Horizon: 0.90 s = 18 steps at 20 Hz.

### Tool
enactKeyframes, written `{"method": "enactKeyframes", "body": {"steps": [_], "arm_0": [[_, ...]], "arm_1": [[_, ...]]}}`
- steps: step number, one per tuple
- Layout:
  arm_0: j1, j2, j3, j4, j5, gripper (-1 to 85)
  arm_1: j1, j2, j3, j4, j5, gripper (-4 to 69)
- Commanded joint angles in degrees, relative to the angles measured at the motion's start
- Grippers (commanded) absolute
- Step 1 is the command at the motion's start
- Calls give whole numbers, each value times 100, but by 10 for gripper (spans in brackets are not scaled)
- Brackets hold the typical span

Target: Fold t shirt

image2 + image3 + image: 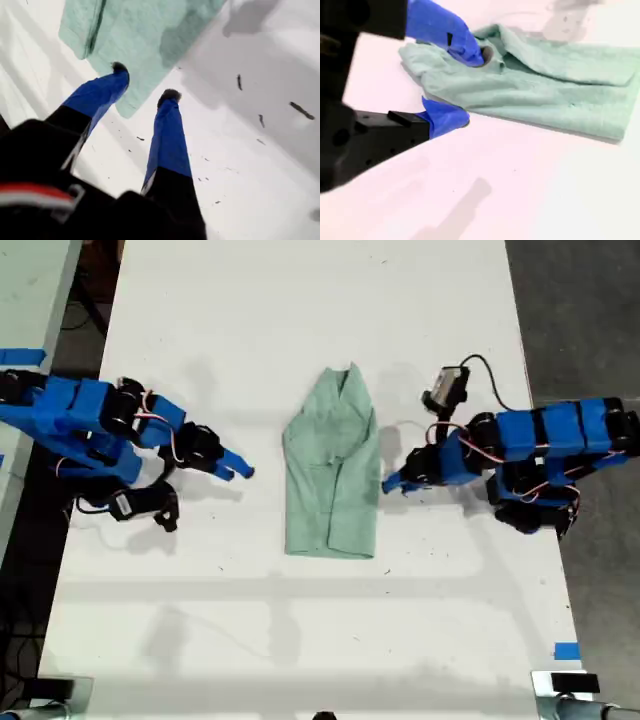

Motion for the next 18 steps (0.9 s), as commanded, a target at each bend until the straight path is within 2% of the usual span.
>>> {"method": "enactKeyframes", "body": {"steps": [1, 5, 9, 12, 13, 15, 16, 17, 18], "arm_0": [[650, -2865, -2382, 70, -255, 193], [949, -5484, -4544, 308, -343, 194], [923, -7506, -6873, 1257, -299, 206], [853, -7708, -7102, 1143, -334, 201], [817, -7752, -7110, 1090, -308, 175], [782, -7857, -7110, 1072, -343, -1], [791, -7884, -7110, 1011, -308, -1], [817, -7893, -7128, 984, -308, -1], [835, -7901, -7128, 967, -316, -1]], "arm_1": [[-668, -2540, -2101, -149, 158, 193], [-1107, -4201, -3779, 571, 510, 197], [-1380, -4447, -4096, 940, 817, 197], [-1424, -4430, -4096, 1151, 949, 200], [-1450, -4482, -4096, 1169, 993, 201], [-1494, -4702, -4096, 1151, 1107, 204], [-1494, -4869, -4078, 1055, 1151, 203], [-1485, -5045, -4052, 870, 1125, 65], [-1485, -5273, -4043, 624, 1028, -5]]}}
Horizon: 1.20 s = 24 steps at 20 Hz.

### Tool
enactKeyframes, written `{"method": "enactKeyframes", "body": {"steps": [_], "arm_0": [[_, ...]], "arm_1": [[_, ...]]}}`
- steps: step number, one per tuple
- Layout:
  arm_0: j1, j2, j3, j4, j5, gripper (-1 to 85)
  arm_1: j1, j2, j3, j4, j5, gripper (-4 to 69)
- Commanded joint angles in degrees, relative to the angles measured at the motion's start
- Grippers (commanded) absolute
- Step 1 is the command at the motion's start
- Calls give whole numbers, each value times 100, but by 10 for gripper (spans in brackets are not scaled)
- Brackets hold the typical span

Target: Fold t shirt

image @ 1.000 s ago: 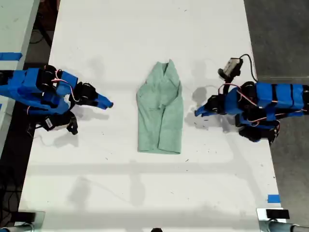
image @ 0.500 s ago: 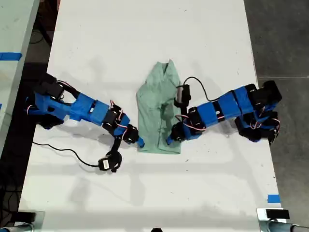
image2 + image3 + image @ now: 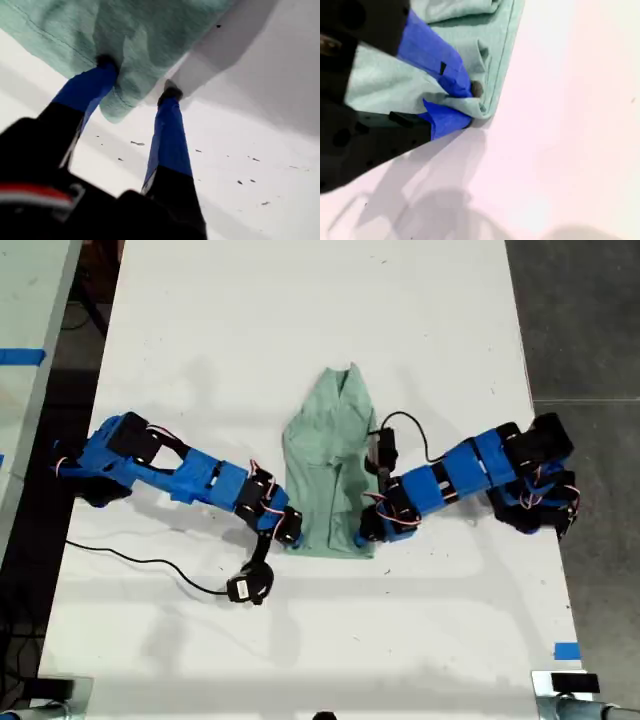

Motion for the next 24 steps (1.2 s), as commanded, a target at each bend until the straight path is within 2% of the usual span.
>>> {"method": "enactKeyframes", "body": {"steps": [1, 5, 7, 8, 11, 13, 15, 19, 20, 22, 23, 24], "arm_0": [[-62, 18, -132, -53, -62, -1], [176, 53, -220, -62, -44, -1], [202, 483, -246, 167, 0, -1], [35, 861, -237, 352, 123, -1], [-879, 1837, -237, 756, 519, -1], [-1652, 2259, -246, 835, 659, -1], [-2470, 2522, -246, 659, 835, -1], [-3885, 2197, -149, -18, 1055, 15], [-4061, 2048, -149, -132, 1055, 79], [-4377, 1934, -176, -158, 1090, 144], [-4535, 1960, -193, -88, 1151, 149], [-4711, 2083, -193, 18, 1222, 157]], "arm_1": [[-105, -457, -457, -360, -132, -4], [-352, -747, -1160, -220, -35, -5], [-316, -545, -1644, 308, -105, -5], [-114, -316, -1837, 457, -448, -5], [1037, 431, -2083, 545, -1617, -5], [2074, 598, -2514, 976, -2188, -5], [3199, 615, -2654, 1195, -2628, -5], [4799, 246, -2496, 826, -3173, -2], [5080, 97, -2479, 844, -3138, 54], [5423, 44, -2443, 844, -3278, 342], [5572, 123, -2443, 949, -3410, 380], [5757, 264, -2443, 1134, -3524, 388]]}}
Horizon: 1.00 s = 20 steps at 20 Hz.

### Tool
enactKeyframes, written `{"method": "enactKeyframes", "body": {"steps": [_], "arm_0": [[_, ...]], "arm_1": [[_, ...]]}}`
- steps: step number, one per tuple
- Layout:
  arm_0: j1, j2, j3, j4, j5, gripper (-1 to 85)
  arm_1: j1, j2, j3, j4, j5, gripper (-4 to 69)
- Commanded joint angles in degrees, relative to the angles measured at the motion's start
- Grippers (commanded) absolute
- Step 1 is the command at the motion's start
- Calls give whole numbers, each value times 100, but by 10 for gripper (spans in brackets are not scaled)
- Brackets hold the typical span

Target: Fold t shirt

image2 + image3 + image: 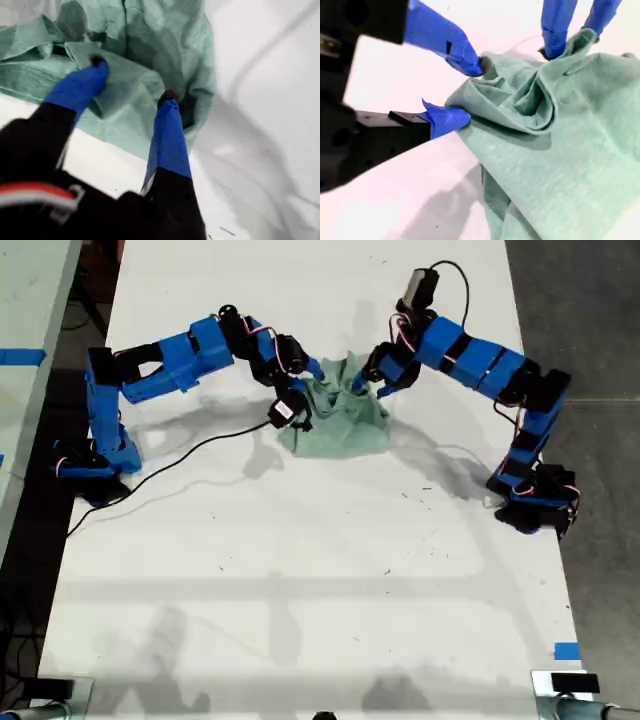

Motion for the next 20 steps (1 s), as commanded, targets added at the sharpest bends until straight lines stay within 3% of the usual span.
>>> {"method": "enactKeyframes", "body": {"steps": [1, 2, 3, 4, 7, 9, 12, 14, 16, 18, 20], "arm_0": [[-501, 466, -193, 123, 229, 160], [-615, 712, -202, 220, 343, 156], [-738, 1011, -202, 343, 439, 132], [-879, 1336, -202, 501, 589, 10], [-1503, 2057, -193, 1187, 896, -1], [-1345, 2654, -176, 1802, 1090, -1], [905, 4298, 492, 1907, 809, -1], [2083, 5484, 2259, 1635, 536, -1], [2619, 7427, 5493, 642, 264, -1], [2733, 9606, 8262, -105, 18, -1], [2487, 11646, 10362, -360, -18, -1]], "arm_1": [[527, 475, -158, 413, -308, 379], [747, 747, -44, 624, -378, 350], [984, 1063, 141, 809, -475, 238], [1239, 1477, 439, 1046, -448, 7], [1564, 3384, 1986, 756, -624, 0], [1090, 4614, 2707, 765, -615, 0], [-905, 6583, 4069, 281, 53, 0], [-2294, 7937, 5607, -308, 475, 0], [-3296, 9132, 7269, -826, 633, 1], [-3674, 10002, 8473, -1090, 668, 1], [-3683, 11118, 9404, -1090, 633, 1]]}}
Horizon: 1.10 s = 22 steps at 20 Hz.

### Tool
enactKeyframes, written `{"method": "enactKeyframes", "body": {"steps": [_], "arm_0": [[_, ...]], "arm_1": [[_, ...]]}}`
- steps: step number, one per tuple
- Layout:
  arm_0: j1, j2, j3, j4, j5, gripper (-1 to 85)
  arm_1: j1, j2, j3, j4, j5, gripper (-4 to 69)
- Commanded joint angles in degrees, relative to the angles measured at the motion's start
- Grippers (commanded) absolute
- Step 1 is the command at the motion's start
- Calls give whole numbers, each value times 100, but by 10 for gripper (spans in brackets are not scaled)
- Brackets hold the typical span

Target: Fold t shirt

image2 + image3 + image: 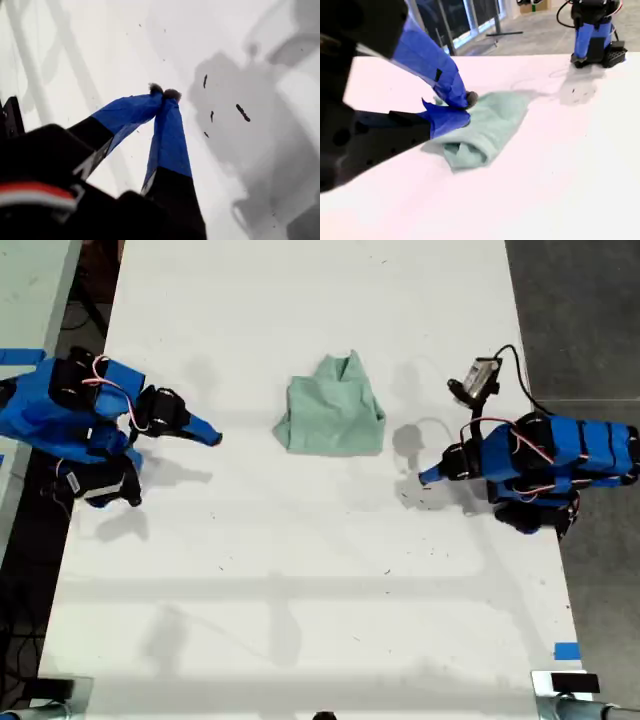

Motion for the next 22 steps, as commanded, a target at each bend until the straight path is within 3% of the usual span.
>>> {"method": "enactKeyframes", "body": {"steps": [1, 3, 5, 8, 14, 16, 18, 19, 20, 21, 22], "arm_0": [[-158, 3041, 3410, -334, -272, 0], [404, 3621, 4359, -861, -624, 35], [686, 3727, 4509, -1107, -686, 45], [896, 3727, 4482, -650, -598, 66], [545, 3727, 4465, -677, -396, 68], [545, 3727, 4465, -677, -396, 68], [571, 3727, 4465, -677, -396, 68], [571, 3727, 4465, -677, -396, 68], [571, 3727, 4465, -677, -396, 68], [571, 3727, 4465, -677, -396, 68], [571, 3727, 4465, -677, -396, 68]], "arm_1": [[-229, 1828, 1195, -141, 18, 2], [-316, 1934, 2048, -220, 308, 12], [-220, 1872, 2496, 79, 1635, 122], [-782, 1907, 2487, 114, 1538, 87], [-905, 1846, 2470, 141, 3234, 32], [-1028, 1881, 2470, 141, 3296, 31], [-1327, 1881, 2470, -18, 2769, 35], [-1274, 1881, 2487, 88, 2399, 14], [-976, 1881, 2505, -35, 1521, 13], [-756, 1881, 2505, -26, 1521, 14], [-580, 1872, 2505, 62, 2109, 25]]}}
